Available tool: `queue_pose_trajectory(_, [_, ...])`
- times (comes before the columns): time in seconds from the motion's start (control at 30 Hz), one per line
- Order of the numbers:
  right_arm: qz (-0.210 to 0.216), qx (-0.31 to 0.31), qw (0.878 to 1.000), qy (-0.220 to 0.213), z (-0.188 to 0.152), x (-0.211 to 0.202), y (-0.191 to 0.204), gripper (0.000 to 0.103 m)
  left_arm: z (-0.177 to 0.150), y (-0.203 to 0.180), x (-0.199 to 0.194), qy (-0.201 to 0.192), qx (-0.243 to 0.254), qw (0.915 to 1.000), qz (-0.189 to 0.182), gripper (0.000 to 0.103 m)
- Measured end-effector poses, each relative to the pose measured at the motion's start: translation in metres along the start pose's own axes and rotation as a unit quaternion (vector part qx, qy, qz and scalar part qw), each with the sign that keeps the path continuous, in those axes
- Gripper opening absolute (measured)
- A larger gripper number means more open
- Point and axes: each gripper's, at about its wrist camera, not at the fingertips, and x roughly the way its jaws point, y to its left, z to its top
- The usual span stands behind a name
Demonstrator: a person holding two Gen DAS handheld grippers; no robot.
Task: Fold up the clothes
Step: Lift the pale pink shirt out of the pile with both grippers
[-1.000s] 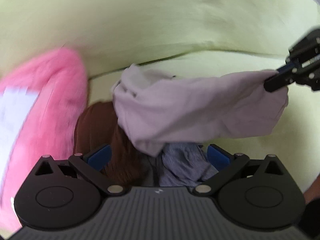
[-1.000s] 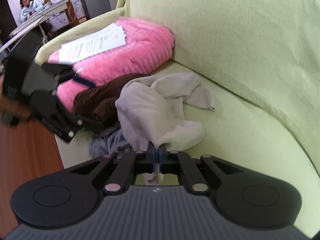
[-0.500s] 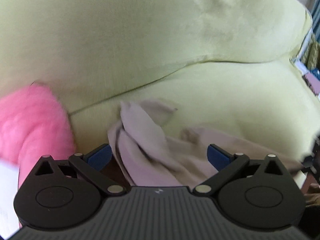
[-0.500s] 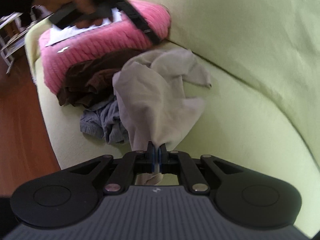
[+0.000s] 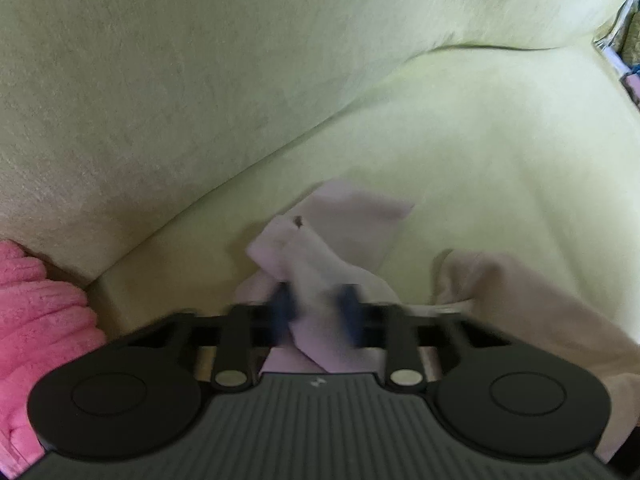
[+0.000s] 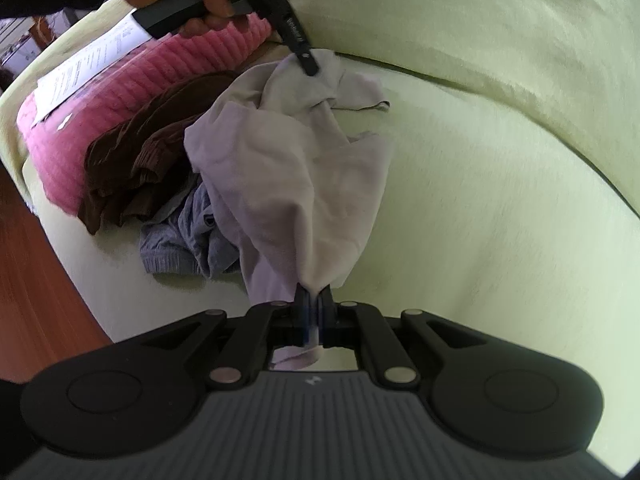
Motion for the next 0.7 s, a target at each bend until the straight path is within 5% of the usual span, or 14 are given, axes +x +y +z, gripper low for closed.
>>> queue_pose_trajectory(0.33, [-0.004, 0.041, 0.999, 0.0, -0.008, -0.001, -0.007, 0.003, 0.003, -0.012, -0.041, -0.038, 0.007, 0.9993, -0.002, 0.003])
queue_pose_trajectory(0.7, [-0.039, 0.057, 0.997, -0.025, -0.008, -0.067, -0.028, 0.003, 0.043, -0.045, -0.109, -0.074, 0.017, 0.9971, 0.003, 0.002])
